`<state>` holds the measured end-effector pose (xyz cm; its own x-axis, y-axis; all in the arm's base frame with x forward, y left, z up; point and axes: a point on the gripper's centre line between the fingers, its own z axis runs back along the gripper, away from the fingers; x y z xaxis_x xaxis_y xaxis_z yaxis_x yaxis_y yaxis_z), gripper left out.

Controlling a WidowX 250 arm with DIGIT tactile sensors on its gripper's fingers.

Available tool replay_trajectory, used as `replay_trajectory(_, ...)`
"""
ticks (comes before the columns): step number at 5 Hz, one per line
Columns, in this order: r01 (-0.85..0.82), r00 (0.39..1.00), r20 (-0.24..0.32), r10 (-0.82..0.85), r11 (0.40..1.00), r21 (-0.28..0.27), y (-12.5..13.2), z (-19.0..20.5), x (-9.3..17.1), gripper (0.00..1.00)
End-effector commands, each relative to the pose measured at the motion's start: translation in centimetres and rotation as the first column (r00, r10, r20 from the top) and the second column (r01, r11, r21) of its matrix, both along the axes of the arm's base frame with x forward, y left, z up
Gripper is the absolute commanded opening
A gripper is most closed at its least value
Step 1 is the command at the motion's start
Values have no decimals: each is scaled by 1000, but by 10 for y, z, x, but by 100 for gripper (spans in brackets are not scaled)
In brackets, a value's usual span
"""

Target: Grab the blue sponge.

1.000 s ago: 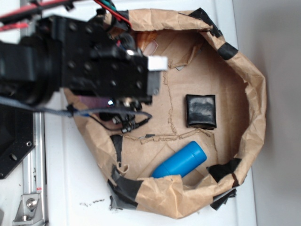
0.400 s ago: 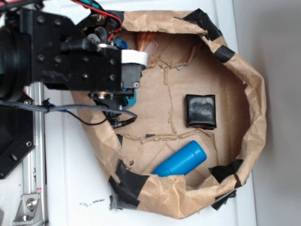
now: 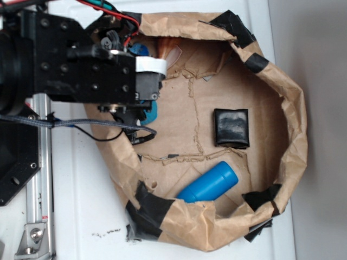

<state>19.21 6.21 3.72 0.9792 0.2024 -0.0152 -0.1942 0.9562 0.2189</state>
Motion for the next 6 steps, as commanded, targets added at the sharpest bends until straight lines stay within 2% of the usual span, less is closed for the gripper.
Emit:
replay_trajectory(1, 0, 1000, -26, 0, 1000, 15, 43, -20, 6, 100)
replay_trajectory(2, -7, 1000, -15, 8, 1000, 26, 40, -19, 5, 29)
replay_trajectory(3, 4, 1000, -8, -3, 999, 37, 37, -17, 5, 0)
replay_trajectory(6, 31, 998, 44, -33, 998, 54, 30, 2, 7, 0)
